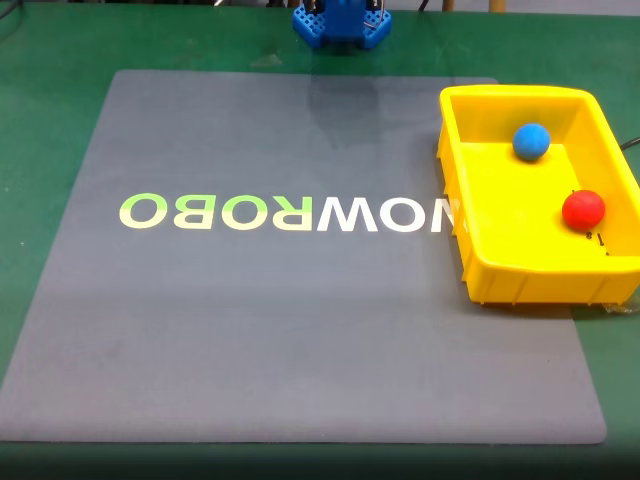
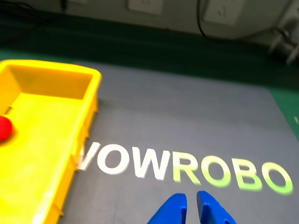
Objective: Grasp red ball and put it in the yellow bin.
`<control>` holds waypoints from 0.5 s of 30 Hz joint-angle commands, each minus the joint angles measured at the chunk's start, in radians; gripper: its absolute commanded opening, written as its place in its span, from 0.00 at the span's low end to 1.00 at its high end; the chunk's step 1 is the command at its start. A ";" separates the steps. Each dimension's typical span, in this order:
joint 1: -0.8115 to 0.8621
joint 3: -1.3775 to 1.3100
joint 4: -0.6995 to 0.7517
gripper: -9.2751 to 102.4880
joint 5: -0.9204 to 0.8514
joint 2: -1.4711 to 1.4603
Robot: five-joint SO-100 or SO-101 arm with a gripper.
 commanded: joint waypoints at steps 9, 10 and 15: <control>0.044 0.166 0.009 0.08 0.023 0.106; 0.046 0.196 0.006 0.08 0.015 0.117; 0.051 0.341 -0.003 0.08 0.002 0.166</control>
